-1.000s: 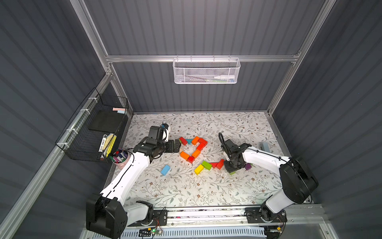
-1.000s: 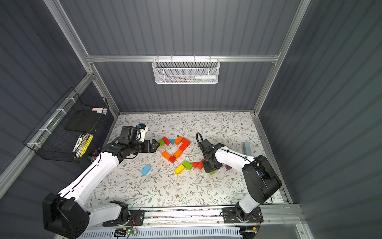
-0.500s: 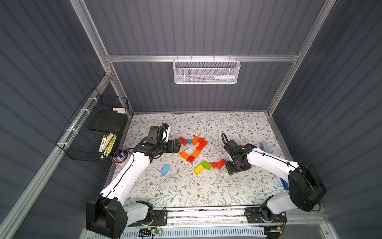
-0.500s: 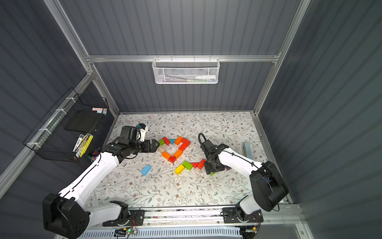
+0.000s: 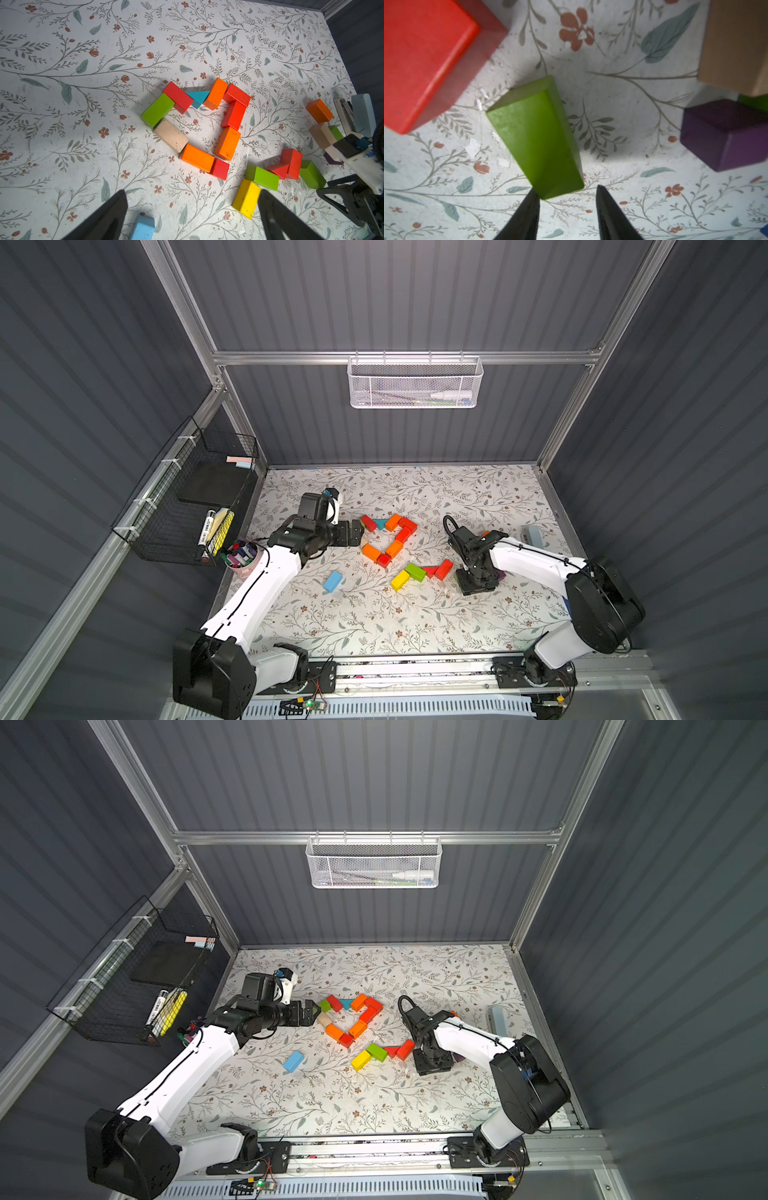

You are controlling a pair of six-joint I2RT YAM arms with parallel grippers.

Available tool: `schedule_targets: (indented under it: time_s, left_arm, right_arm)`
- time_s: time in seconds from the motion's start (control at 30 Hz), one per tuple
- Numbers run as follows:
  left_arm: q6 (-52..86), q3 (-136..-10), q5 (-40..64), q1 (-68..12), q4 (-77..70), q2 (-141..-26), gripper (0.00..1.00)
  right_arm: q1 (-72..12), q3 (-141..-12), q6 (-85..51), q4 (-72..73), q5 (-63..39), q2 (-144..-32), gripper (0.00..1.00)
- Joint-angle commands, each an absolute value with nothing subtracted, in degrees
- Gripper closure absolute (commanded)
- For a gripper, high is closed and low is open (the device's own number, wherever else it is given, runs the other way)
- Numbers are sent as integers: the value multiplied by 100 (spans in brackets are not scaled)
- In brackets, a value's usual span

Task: Assemble a heart with building blocks
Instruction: Assemble the building block at the center of the board.

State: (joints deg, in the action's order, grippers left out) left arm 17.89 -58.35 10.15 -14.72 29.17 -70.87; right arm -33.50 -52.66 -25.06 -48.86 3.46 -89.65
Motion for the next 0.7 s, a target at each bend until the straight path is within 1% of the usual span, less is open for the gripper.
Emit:
schedule_targets:
  time_s: [0.0, 0.07, 0.17, 0.4, 0.67]
  left_arm:
    - [1725, -5740, 1107, -1450, 2874, -6952, 1]
    - [1723, -5739, 1107, -1450, 2874, -6968, 1]
    - [1729, -5742, 1108, -1450, 2874, -6977, 1]
    - [1724, -5748, 1108, -1450, 2874, -6963, 1]
    - [1729, -5741, 1099, -1450, 2874, -6963, 1]
  right_arm:
    - [-3285, -5197, -2645, -4985, 493, -8992, 62]
    - [-3261, -5187, -2645, -4965, 492, -8976, 66]
    - [-3239, -5151, -2636, -4879, 448, -8942, 69]
    - [-3228, -5167, -2532, -4623, 356, -8974, 72]
    - [-3226, -5247, -2465, -4504, 311, -9062, 72]
